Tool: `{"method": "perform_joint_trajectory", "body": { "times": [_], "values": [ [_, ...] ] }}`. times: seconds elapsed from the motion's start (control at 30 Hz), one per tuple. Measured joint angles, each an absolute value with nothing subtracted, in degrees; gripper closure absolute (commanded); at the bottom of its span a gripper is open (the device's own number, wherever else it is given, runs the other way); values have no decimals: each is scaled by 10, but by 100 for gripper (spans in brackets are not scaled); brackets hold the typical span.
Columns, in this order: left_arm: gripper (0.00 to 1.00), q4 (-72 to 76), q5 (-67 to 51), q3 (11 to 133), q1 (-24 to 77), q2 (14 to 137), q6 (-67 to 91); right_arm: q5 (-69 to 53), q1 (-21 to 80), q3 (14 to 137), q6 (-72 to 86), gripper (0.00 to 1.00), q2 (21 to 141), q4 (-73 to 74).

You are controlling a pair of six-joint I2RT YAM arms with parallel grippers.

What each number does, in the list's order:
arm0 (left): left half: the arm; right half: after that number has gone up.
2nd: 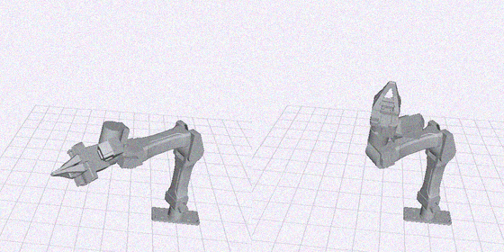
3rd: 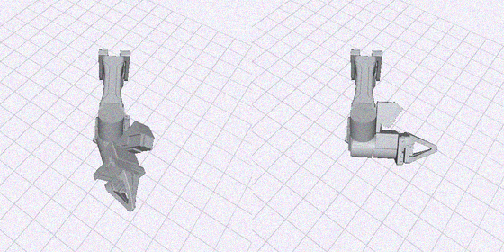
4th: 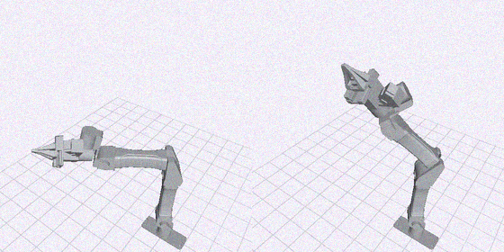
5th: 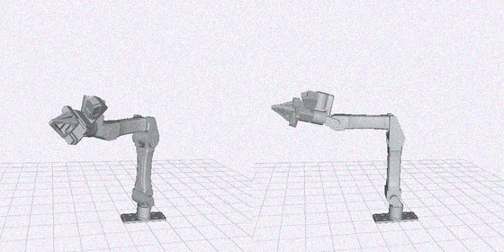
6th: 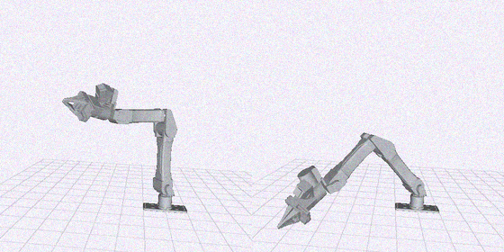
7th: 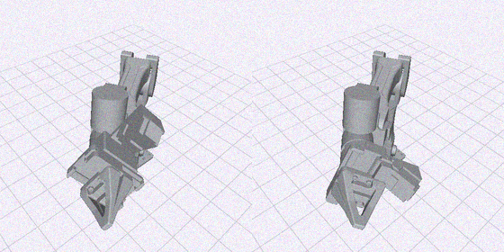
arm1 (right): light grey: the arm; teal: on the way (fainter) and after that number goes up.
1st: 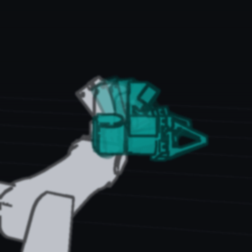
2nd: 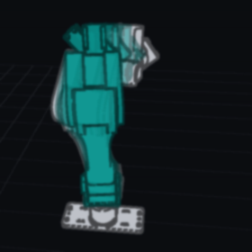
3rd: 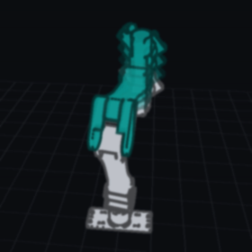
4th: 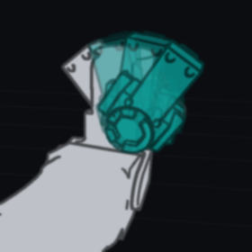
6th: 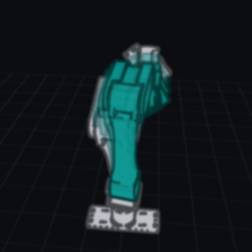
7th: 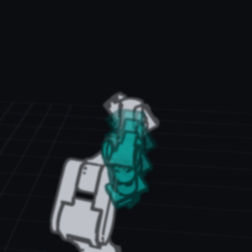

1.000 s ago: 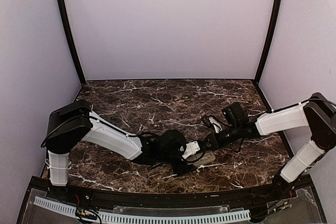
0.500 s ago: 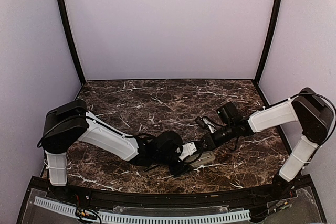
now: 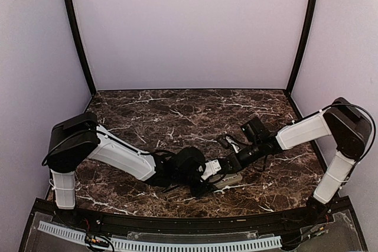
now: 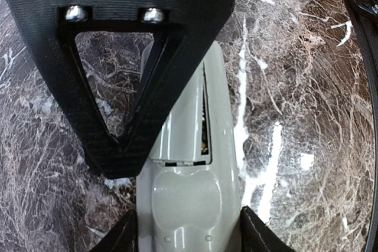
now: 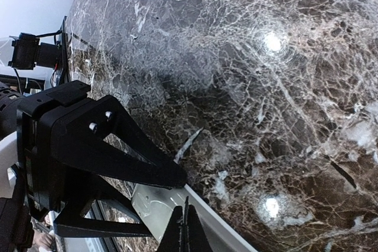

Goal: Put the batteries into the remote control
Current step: Adjust the battery cover on the remote control without the battery cover.

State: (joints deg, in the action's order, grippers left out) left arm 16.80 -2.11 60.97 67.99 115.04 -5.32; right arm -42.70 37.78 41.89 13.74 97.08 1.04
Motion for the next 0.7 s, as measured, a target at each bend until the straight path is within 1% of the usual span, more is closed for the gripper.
{"method": "perform_joint_trajectory", "body": {
  "times": [0.53,0.7],
  "values": [
    [46,168,-21,610,680,1150,-53,-429,380,420,127,100,973,28],
    [46,168,-21,610,680,1150,-53,-425,382,435,135,94,973,28]
  ]
}}
